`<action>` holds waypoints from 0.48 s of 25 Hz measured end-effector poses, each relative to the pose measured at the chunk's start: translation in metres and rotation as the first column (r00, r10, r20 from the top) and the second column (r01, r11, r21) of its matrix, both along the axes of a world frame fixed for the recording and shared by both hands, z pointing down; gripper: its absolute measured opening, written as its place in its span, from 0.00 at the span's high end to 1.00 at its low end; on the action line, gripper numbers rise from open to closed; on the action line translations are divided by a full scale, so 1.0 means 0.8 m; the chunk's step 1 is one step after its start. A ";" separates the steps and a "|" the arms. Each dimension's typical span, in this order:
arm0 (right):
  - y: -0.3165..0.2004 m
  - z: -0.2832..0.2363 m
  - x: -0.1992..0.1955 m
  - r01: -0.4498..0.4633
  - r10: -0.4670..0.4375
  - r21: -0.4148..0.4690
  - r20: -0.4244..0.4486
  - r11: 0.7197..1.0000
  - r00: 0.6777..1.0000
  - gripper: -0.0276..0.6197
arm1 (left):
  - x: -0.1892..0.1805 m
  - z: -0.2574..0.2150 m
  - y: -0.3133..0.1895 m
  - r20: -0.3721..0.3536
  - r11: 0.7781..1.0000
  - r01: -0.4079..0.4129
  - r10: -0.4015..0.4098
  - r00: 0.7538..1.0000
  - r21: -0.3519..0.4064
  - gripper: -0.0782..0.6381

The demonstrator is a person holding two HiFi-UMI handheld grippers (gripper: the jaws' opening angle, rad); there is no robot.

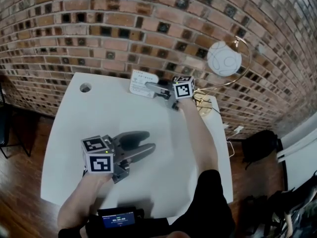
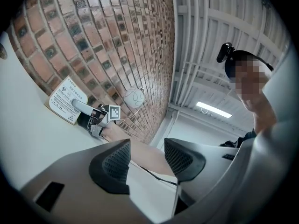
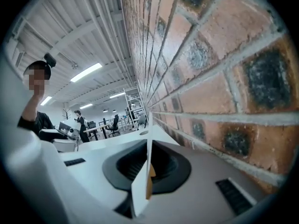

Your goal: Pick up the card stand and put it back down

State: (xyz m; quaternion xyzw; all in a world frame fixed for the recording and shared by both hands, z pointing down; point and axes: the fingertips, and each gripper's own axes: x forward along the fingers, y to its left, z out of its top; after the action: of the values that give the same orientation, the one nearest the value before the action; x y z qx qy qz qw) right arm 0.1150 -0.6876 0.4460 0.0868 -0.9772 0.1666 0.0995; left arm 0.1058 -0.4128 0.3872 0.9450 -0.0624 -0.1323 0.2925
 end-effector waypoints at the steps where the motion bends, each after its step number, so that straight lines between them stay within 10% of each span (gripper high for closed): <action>1: 0.001 -0.001 0.000 0.004 -0.004 0.013 -0.010 1.000 1.000 0.89 | 0.000 0.000 0.000 0.002 1.000 0.001 -0.001 1.000 0.002 0.58; 12: -0.008 0.013 0.003 0.095 -0.092 0.031 -0.079 0.995 0.993 0.85 | -0.003 -0.002 0.002 -0.002 1.000 0.010 -0.010 1.000 -0.011 0.58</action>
State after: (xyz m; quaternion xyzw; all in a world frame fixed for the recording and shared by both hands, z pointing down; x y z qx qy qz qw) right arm 0.1177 -0.6939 0.4566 0.0491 -0.9783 0.1411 0.1437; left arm 0.1033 -0.4113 0.3858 0.9429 -0.0674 -0.1345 0.2971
